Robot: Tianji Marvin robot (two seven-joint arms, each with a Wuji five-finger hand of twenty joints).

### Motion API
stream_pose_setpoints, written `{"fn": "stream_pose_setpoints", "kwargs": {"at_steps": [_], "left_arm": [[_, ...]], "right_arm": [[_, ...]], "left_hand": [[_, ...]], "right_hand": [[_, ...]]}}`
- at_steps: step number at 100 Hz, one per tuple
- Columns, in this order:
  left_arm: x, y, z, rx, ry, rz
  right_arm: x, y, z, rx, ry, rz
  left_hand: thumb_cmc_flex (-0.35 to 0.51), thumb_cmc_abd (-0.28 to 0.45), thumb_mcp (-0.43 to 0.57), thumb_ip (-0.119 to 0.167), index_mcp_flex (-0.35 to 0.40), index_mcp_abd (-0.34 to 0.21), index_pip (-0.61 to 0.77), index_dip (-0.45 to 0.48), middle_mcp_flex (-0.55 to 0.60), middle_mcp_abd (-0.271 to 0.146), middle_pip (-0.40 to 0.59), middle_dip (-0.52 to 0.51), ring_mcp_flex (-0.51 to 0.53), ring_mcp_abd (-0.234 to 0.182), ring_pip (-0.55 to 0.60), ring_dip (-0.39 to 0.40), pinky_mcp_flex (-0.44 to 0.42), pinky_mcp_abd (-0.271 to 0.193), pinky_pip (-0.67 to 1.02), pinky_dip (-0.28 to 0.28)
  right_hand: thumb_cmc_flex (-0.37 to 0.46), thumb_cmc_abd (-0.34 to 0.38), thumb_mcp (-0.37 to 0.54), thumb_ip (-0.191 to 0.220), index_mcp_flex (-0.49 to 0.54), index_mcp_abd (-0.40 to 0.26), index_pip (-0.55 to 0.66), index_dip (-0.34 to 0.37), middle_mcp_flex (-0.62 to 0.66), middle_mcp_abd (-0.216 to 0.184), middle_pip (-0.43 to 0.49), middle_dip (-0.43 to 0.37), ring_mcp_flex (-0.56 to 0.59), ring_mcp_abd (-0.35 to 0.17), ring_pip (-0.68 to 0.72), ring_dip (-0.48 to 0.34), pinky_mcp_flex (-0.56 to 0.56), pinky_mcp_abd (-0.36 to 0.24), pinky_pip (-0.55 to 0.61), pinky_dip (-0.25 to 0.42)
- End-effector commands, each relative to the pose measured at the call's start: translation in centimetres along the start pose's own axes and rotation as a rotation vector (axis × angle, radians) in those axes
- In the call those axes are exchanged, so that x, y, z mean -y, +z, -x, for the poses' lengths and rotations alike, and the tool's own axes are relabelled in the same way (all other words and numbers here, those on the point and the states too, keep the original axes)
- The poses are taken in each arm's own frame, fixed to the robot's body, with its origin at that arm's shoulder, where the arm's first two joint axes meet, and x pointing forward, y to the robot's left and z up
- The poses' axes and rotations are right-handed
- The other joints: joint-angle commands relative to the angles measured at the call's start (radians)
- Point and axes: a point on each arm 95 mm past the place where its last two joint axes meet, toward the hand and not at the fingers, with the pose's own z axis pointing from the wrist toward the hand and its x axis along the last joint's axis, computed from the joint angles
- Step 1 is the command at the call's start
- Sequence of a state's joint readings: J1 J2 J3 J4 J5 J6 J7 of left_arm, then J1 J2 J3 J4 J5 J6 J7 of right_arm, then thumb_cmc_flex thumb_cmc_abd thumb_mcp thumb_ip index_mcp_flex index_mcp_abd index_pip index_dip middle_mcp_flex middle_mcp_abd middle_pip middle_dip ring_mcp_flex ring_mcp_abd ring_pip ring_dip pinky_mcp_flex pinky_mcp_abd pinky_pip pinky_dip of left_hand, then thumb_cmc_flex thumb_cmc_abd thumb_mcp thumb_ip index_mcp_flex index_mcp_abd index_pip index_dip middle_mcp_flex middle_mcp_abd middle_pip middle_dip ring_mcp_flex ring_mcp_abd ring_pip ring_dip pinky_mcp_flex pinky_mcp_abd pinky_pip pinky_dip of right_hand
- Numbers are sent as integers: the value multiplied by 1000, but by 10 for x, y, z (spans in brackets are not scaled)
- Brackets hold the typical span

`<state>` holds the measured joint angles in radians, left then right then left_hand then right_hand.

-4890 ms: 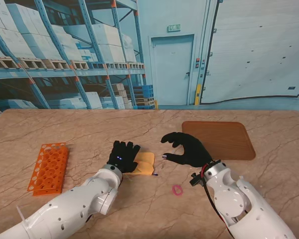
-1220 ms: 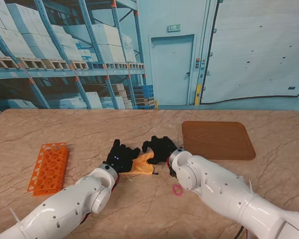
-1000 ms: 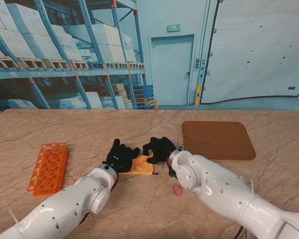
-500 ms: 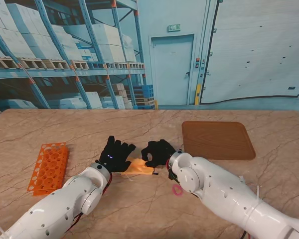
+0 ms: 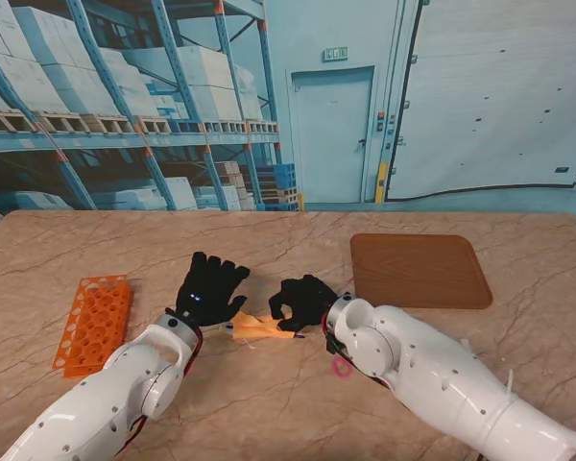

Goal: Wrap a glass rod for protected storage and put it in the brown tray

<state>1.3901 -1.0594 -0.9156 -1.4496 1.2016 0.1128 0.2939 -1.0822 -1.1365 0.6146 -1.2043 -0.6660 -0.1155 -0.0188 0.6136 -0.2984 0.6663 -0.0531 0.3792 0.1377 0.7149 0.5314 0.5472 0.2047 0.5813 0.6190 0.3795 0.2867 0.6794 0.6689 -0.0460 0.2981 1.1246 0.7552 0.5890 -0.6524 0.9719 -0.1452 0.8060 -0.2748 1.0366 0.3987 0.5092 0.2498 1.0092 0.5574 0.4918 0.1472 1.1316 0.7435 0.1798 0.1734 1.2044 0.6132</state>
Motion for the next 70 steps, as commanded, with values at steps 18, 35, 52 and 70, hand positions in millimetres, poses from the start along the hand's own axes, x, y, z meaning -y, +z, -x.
{"fn": "stream_pose_setpoints", "kwargs": {"at_steps": [18, 35, 52, 70], "left_arm": [[3, -3, -3, -3, -13, -6], [2, -4, -5, -13, -21, 7], [1, -5, -11, -45, -26, 38], [-1, -4, -20, -98, -25, 82]], "right_arm": [[7, -2, -7, -40, -44, -51], [9, -6, -8, -59, -102, -78], [9, -10, -9, -70, -119, -83], [6, -16, -11, -69, -120, -46]], "left_hand": [[25, 46, -23, 39, 35, -10, 5, 15, -27, 24, -12, -2, -27, 16, -14, -4, -14, 14, -17, -2], [49, -6, -15, 25, 77, -24, 25, 24, -22, 27, -15, -4, -27, 20, -17, -5, -12, 15, -16, -1], [68, -56, 5, 3, 106, -35, 41, 27, -12, 28, -16, -4, -27, 19, -18, -5, -10, 15, -16, 1], [113, -145, 47, -36, 141, -60, 100, 43, 9, 25, -15, -1, -24, 14, -21, -6, -10, 15, -17, 3]], "right_hand": [[-24, -64, 28, -27, 2, -28, -6, -6, 5, 0, -31, -13, 3, 3, -35, -3, -17, 4, -28, 10], [-115, -76, -53, -11, -98, 27, -123, 42, -41, 0, -56, -1, -29, -8, -68, 3, -34, 3, -66, 27], [-180, -16, -96, 76, -127, 94, -252, 135, -72, 2, -70, 3, -46, -13, -86, 3, -42, 4, -85, 39], [-187, 7, -115, 89, -150, 74, -271, 169, -78, 0, -90, -7, -48, -10, -117, -13, -50, 12, -102, 37]]}}
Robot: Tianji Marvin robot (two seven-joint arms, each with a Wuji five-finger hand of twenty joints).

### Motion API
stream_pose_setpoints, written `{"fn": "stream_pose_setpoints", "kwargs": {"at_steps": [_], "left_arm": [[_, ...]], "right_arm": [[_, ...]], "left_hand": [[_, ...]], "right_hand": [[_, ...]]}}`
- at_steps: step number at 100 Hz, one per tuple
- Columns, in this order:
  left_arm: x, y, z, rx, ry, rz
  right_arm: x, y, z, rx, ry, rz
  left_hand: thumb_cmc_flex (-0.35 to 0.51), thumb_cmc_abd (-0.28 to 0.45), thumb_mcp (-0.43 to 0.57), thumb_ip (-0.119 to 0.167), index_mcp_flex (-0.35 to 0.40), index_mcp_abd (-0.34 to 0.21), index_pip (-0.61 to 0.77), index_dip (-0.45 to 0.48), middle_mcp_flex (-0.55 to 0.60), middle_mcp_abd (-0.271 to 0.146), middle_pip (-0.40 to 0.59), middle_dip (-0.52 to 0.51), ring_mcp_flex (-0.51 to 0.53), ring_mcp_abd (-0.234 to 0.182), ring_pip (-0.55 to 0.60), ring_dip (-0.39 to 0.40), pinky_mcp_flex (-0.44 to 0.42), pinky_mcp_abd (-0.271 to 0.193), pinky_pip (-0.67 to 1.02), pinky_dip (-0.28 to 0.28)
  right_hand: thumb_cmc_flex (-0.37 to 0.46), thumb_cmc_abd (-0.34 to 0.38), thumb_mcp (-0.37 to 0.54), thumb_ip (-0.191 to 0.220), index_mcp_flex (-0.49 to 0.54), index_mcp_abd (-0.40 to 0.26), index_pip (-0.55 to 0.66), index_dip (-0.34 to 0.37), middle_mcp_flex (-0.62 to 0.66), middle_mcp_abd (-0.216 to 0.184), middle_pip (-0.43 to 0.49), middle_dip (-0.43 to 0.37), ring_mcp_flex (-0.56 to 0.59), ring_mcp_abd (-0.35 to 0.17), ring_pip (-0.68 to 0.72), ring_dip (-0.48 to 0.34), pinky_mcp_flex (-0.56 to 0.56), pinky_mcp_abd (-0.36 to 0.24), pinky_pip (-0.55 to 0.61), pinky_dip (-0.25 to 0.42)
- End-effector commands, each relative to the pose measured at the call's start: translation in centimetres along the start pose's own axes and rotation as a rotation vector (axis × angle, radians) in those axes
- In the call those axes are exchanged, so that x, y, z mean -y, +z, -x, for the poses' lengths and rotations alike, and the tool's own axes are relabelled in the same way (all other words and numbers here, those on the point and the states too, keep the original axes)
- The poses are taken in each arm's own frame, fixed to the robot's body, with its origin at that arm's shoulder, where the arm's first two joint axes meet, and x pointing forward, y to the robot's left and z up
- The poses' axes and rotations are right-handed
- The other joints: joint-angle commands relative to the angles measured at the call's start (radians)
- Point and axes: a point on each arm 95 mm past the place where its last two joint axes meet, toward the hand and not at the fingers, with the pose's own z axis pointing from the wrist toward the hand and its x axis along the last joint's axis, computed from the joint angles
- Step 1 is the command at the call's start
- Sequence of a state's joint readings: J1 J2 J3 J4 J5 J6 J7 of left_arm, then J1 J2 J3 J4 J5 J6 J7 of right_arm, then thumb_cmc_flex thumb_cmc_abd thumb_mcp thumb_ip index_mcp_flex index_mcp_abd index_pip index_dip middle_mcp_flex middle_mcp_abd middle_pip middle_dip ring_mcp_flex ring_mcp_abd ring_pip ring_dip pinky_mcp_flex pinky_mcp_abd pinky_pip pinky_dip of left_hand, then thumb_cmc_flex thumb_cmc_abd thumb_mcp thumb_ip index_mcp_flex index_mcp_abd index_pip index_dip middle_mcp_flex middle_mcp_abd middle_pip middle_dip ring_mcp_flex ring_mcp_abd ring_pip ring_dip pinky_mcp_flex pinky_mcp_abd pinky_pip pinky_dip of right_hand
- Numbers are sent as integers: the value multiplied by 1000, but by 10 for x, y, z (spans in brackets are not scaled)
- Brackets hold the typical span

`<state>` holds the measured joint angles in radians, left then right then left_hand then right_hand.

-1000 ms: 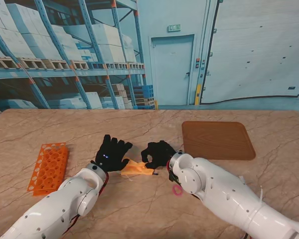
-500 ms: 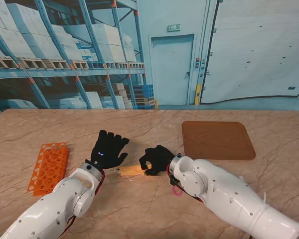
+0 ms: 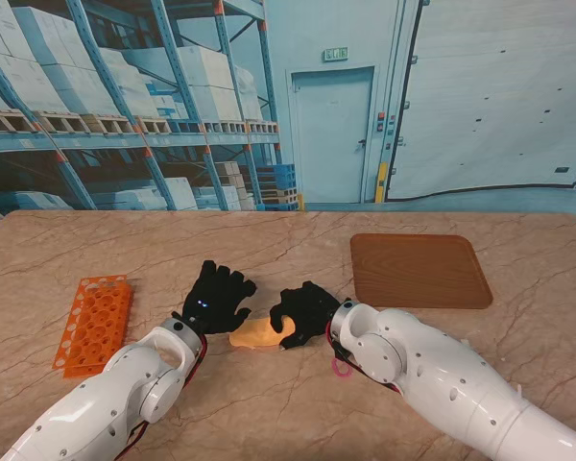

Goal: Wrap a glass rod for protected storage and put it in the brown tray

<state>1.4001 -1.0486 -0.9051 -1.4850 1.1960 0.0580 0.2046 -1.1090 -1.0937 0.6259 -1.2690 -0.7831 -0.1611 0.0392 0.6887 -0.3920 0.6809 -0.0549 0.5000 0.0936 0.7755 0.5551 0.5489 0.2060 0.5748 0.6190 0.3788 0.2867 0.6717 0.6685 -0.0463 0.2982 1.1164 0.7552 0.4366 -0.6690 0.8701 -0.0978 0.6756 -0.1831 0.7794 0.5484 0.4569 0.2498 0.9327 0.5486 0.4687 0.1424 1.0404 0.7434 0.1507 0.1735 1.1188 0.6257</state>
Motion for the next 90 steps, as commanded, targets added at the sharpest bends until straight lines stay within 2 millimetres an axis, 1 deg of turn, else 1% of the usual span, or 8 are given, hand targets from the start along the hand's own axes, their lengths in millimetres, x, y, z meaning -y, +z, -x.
{"fn": "stream_pose_setpoints", "kwargs": {"at_steps": [1, 13, 25, 41, 48, 56, 71, 90], "left_arm": [[0, 0, -7, -27, -2, 10], [-1, 2, -11, -56, 6, 29], [-4, 4, -15, -77, 11, 58], [-10, 7, -19, -102, 25, 100], [-13, 8, -19, -111, 37, 120], [-17, 9, -18, -124, 63, 137], [-24, 11, -17, -167, 147, 149], [-30, 13, -19, -181, 186, 181]], "right_arm": [[0, -3, -6, -12, 2, 23], [-4, -8, -6, -2, 0, 81], [-9, -9, -3, 17, -10, 123], [-8, -6, 2, 50, -34, 122], [-5, -3, 5, 52, -57, 108], [-1, 0, 9, 53, -81, 85], [7, 3, 12, 64, -120, 50], [9, 3, 13, 72, -132, 61]], "left_hand": [[41, -54, 34, -36, 21, -17, 42, 20, 8, 23, -8, 0, -22, 14, -13, -5, -10, 15, -9, 3], [57, -82, 43, -51, 39, -20, 70, 17, 38, 18, 2, 5, -8, 14, -15, -8, -6, 26, -14, 0], [39, -83, 35, -62, 48, -11, 77, 4, 46, 17, 4, 8, -4, 16, -18, -9, -6, 26, -15, 1], [-21, -70, 23, -46, 55, 4, 66, -5, 47, 14, 1, 9, -5, 13, -25, -11, -10, 29, -22, -2], [-42, -75, 31, -33, 59, 9, 59, -2, 47, 15, -3, 8, -6, 13, -32, -13, -10, 33, -37, -7], [-52, -77, 38, -28, 61, 11, 53, 0, 48, 14, -4, 9, -6, 12, -35, -13, -13, 34, -42, -8], [-54, -90, 48, -27, 68, 9, 53, 6, 60, 7, 2, 14, 7, 10, -31, -9, -11, 37, -44, -6], [-46, -124, 70, -41, 74, 2, 77, 19, 73, 3, 19, 25, 14, 11, -29, -5, -10, 37, -45, -1]], "right_hand": [[-35, 25, -13, 42, -19, -19, -14, 21, -25, 0, -15, 1, -25, -5, -28, -14, -21, 12, -17, 25], [-19, 26, 6, 10, -23, -51, -4, 9, -16, -3, -23, -8, -23, -4, -35, -19, -18, 18, -20, 28], [11, 23, 61, -28, -40, -76, 87, -70, -6, -2, -9, -19, -5, -2, -39, -30, -9, 14, -18, 30], [37, 23, 69, -40, -45, -44, 104, -92, -5, 3, 5, -18, -2, -1, -26, -29, -7, 13, -6, 30], [15, 25, 85, -32, -50, -13, 80, -100, -11, 1, 11, -19, -3, -5, -23, -32, -6, 13, -2, 26], [-17, 35, 69, 31, -54, 43, -20, -2, -22, 2, 15, -25, -10, -6, -23, -41, -8, 13, 5, 10], [-18, 10, 29, 28, -125, 117, -71, -1, -43, 10, 18, -23, -21, -4, -23, -41, -13, 17, 6, 9], [-23, 17, 17, 34, -190, 129, -85, 1, -50, 9, 32, -17, -17, -10, -13, -39, -6, 14, 15, 10]]}}
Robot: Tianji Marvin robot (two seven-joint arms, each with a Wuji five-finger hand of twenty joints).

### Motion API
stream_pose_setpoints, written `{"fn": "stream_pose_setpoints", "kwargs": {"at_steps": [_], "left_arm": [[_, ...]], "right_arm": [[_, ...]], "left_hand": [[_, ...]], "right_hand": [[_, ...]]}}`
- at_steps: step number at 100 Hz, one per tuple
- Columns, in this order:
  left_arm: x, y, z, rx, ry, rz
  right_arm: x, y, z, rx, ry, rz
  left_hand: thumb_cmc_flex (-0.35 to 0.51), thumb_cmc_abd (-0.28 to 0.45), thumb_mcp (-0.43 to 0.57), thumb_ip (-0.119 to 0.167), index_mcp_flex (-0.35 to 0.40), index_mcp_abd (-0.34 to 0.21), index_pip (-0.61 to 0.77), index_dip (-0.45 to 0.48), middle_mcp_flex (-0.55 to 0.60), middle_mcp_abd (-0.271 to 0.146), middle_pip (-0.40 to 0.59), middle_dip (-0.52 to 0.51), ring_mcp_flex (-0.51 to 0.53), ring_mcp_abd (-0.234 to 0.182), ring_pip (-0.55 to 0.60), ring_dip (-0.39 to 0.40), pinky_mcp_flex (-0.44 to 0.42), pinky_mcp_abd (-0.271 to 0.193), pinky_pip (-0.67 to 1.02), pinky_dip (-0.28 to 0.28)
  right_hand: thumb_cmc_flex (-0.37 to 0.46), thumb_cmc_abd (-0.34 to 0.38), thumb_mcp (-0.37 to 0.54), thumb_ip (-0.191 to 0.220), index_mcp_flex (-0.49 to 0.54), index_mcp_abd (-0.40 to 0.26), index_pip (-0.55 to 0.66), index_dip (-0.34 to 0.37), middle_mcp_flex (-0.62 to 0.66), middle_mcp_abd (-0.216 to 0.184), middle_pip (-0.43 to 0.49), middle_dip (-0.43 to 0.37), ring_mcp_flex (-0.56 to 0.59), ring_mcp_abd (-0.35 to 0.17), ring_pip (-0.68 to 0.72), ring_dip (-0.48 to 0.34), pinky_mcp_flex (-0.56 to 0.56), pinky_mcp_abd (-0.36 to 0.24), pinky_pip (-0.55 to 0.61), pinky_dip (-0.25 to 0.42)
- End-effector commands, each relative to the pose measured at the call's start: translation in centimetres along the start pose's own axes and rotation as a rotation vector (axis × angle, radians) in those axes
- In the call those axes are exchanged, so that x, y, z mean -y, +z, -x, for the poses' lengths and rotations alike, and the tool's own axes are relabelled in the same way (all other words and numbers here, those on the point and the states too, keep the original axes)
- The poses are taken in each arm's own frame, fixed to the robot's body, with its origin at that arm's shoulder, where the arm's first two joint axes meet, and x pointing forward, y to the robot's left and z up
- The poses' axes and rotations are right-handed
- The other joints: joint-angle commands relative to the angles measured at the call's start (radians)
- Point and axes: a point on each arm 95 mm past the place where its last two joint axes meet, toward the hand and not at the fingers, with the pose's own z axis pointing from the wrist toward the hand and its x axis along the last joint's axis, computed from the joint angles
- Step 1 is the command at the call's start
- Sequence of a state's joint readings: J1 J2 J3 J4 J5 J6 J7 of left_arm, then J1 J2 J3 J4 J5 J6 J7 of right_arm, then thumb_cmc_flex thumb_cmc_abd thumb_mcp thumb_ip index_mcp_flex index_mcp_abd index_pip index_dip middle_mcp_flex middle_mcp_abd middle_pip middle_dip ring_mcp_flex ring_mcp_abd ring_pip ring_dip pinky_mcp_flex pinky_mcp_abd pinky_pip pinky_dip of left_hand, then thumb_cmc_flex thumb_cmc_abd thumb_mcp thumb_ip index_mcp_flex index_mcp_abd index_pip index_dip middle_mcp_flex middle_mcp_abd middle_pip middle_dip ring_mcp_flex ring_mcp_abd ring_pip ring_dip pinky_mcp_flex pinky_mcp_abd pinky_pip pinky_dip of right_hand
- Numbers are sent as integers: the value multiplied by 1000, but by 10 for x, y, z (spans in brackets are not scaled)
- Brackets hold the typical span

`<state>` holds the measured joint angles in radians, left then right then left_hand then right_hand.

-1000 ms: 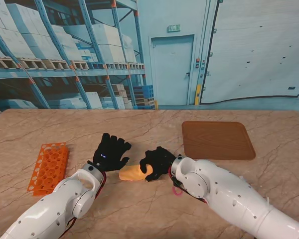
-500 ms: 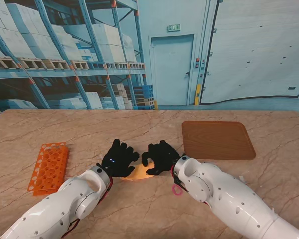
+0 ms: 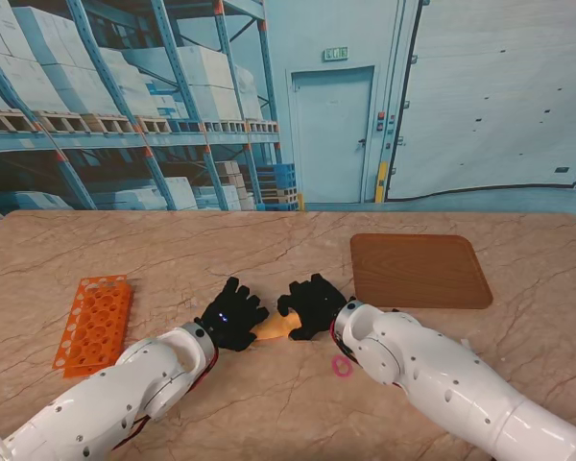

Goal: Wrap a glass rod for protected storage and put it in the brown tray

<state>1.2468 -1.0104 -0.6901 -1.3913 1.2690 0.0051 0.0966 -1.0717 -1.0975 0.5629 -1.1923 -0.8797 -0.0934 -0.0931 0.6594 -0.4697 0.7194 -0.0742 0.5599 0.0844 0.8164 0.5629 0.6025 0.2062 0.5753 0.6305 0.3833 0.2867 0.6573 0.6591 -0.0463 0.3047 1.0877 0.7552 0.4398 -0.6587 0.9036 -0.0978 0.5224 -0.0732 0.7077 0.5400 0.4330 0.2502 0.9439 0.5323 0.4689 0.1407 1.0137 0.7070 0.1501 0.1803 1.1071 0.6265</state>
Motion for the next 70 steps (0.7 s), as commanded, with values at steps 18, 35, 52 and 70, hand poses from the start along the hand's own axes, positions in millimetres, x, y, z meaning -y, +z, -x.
{"fn": "stream_pose_setpoints", "kwargs": {"at_steps": [18, 35, 52, 70], "left_arm": [[-7, 2, -3, -3, 5, 37], [-9, 3, -4, -2, 15, 47], [-9, 2, -6, 7, 15, 63], [-9, 1, -6, 12, 13, 84]], "right_arm": [[-3, -4, -4, -1, 33, 30], [-8, -6, -3, 10, 58, 63], [-8, 2, -2, 12, 66, 53], [-2, 9, -5, -14, 29, 23]], "left_hand": [[33, -127, 55, -64, 8, -10, 176, 64, 29, -4, 33, 27, 18, 9, -12, 7, -5, 36, -18, 6], [98, -188, 90, -83, -12, -29, 280, 93, 27, -12, 38, 28, 22, 2, -10, 5, 3, 27, -17, 11], [144, -220, 128, -89, -41, -32, 342, 139, 10, -17, 38, 28, 15, -6, -14, 1, 5, 21, -18, 12], [152, -228, 147, -92, -60, -30, 344, 164, -10, -24, 32, 25, 2, -13, -24, -4, 5, 10, -25, 10]], "right_hand": [[-48, 25, -40, 36, -38, 15, 4, 17, -30, 9, 26, -1, -20, -7, 16, -4, -6, 6, 31, 5], [-87, 198, -65, 52, -38, -6, 37, 35, -33, 5, 32, -1, -21, -17, 24, -5, -7, -6, 39, -1], [43, 261, -76, -7, -51, -32, 122, -50, -34, -4, 51, -9, -18, -30, 35, -13, -9, -18, 48, -10], [15, 193, -1, 17, -46, -23, 112, -22, -36, -2, 57, -11, -15, -32, 38, -16, -8, -14, 50, -13]]}}
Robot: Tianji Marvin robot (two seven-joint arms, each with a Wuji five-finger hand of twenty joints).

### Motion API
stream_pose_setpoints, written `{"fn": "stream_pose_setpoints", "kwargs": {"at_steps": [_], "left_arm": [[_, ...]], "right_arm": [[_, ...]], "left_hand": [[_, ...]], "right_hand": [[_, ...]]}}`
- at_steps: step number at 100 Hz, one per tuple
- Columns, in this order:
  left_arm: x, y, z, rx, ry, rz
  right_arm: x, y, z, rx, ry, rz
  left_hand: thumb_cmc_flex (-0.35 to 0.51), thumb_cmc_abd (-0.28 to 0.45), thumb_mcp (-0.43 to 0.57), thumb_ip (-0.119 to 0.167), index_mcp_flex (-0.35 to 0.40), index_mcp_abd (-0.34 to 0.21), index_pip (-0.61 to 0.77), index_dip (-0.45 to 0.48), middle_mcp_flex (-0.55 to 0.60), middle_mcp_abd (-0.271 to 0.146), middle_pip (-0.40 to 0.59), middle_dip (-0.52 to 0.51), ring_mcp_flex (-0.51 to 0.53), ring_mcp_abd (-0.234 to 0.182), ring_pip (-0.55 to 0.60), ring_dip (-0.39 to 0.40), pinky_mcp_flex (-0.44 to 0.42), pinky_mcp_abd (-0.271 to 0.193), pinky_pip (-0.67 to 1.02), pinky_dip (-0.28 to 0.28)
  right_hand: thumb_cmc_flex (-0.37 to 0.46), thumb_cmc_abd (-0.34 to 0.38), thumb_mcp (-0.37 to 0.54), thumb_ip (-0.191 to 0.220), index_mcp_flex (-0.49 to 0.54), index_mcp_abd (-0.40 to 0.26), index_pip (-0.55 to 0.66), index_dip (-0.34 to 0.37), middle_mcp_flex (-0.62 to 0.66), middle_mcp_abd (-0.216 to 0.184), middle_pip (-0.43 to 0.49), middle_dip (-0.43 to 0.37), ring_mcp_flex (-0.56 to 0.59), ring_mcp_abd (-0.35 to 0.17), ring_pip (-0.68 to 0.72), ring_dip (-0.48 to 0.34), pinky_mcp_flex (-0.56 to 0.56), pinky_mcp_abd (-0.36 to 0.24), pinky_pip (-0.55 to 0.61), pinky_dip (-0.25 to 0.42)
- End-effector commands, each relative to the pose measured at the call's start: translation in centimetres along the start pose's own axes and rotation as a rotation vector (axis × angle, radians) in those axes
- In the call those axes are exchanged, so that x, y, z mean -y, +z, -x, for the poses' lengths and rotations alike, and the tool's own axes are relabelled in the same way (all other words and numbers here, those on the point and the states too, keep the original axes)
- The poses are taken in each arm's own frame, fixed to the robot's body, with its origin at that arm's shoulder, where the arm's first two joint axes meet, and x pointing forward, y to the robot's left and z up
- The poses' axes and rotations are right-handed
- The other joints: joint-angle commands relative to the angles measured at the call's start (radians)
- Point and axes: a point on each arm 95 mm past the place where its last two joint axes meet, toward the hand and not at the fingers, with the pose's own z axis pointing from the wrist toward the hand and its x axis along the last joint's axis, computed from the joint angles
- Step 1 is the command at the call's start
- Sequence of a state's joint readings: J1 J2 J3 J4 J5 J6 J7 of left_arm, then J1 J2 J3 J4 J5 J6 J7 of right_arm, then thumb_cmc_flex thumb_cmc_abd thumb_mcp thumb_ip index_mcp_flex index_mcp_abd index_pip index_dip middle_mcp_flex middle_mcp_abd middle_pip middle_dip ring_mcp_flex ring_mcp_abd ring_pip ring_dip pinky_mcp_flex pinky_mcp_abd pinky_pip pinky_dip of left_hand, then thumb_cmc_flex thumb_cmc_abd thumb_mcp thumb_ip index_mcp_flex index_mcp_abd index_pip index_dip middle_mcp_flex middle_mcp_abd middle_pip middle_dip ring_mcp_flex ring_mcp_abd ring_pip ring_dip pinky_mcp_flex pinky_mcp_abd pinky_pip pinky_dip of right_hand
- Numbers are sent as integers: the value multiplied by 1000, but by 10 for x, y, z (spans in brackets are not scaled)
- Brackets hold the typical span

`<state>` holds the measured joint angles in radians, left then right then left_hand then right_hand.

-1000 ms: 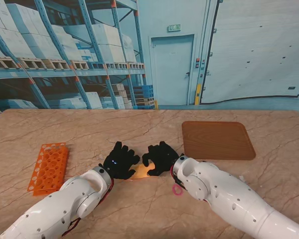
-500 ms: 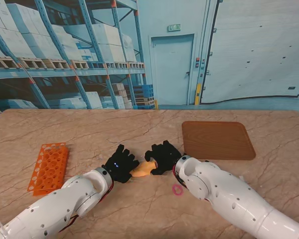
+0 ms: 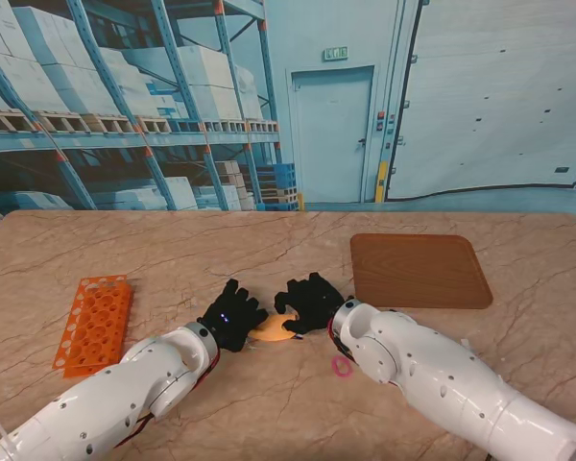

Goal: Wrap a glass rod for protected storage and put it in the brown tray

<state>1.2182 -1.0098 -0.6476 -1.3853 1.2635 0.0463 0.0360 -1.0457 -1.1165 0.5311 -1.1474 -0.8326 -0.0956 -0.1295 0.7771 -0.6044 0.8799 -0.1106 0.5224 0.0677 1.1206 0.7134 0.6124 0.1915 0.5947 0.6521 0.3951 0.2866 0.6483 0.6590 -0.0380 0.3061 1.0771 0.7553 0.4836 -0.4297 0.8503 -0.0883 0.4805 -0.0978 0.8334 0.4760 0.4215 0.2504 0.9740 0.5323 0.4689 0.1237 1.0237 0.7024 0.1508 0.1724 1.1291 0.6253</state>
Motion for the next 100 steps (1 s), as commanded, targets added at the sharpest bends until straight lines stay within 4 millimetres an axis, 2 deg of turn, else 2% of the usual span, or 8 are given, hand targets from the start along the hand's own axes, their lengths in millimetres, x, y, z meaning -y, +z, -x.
{"fn": "stream_pose_setpoints", "kwargs": {"at_steps": [1, 15, 30, 57, 68, 78, 85, 100], "left_arm": [[-6, -3, -5, -3, -7, 26], [-6, -4, -5, -1, -16, 36], [-8, -3, -7, 3, -28, 42], [-7, -1, -10, 0, -47, 58], [-7, 0, -10, 2, -53, 62], [-7, 0, -11, 4, -59, 64], [-7, 0, -11, 6, -61, 65], [-7, 1, -12, 7, -67, 68]], "right_arm": [[-3, 2, -5, -16, -4, 4], [1, -1, -7, -34, -27, -8], [3, -5, -8, -50, -46, -18], [1, -13, -11, -55, -71, 36], [-3, -17, -12, -50, -60, 71], [-7, -19, -13, -54, -53, 95], [-8, -19, -14, -58, -53, 107], [-6, -16, -14, -59, -53, 102]], "left_hand": [[32, -94, -14, -56, -23, -13, 39, 14, -20, -9, 12, 4, -10, -13, -16, -4, -4, 8, -15, 10], [-5, -83, -22, -56, -23, -5, 24, 20, -23, -3, 8, 2, -14, -9, -21, -5, -6, 7, -21, 8], [-25, -69, -37, -58, -12, 2, 25, 30, -13, 3, 10, 3, -10, -2, -18, -3, -5, 9, -19, 10], [-7, -57, -75, -59, 10, 1, 58, 48, -4, 6, 7, 5, -7, 2, -19, -3, -4, 12, -21, 15], [-2, -40, -73, -58, 26, 0, 75, 56, 2, 5, 9, 6, -5, 3, -18, -2, -4, 13, -21, 16], [4, -31, -75, -58, 34, 1, 83, 58, 5, 6, 10, 7, -4, 6, -17, -2, -3, 14, -19, 17], [7, -29, -76, -57, 35, 4, 85, 57, 6, 6, 11, 7, -3, 4, -16, -2, -3, 13, -18, 17], [11, -27, -78, -57, 37, 10, 88, 55, 8, 6, 12, 8, -2, 4, -16, -2, -3, 13, -17, 18]], "right_hand": [[-40, -47, 57, 13, -2, 5, -25, 63, -25, -1, 27, -11, -15, -14, 28, -12, -8, -5, 28, -12], [-112, -157, 46, 14, 2, 26, -56, 83, -26, 6, 19, -14, -17, -5, 21, -14, -11, 9, 23, -15], [-112, -173, -38, 23, 2, 35, -69, 82, -27, 11, 12, -15, -23, 4, 15, -14, -16, 18, 18, -16], [-93, -177, -24, 42, -82, 54, -81, 91, -84, 24, 22, -4, -29, -3, 25, -8, -10, 11, 31, -16], [-91, -113, 55, 43, -67, 14, -34, 116, -84, 23, 33, -4, -26, -8, 34, -9, -9, 4, 39, -21], [-45, -32, 41, 29, -55, -34, 8, 130, -84, 20, 43, -5, -25, -13, 43, -10, -9, -3, 46, -26], [22, -21, 0, -31, -67, -85, 97, 38, -78, 18, 53, -7, -20, -15, 54, -11, -7, -5, 54, -33], [124, -19, -30, -63, 16, -198, 209, -68, -55, 10, 56, -12, -10, -13, 62, -12, -5, -4, 59, -36]]}}
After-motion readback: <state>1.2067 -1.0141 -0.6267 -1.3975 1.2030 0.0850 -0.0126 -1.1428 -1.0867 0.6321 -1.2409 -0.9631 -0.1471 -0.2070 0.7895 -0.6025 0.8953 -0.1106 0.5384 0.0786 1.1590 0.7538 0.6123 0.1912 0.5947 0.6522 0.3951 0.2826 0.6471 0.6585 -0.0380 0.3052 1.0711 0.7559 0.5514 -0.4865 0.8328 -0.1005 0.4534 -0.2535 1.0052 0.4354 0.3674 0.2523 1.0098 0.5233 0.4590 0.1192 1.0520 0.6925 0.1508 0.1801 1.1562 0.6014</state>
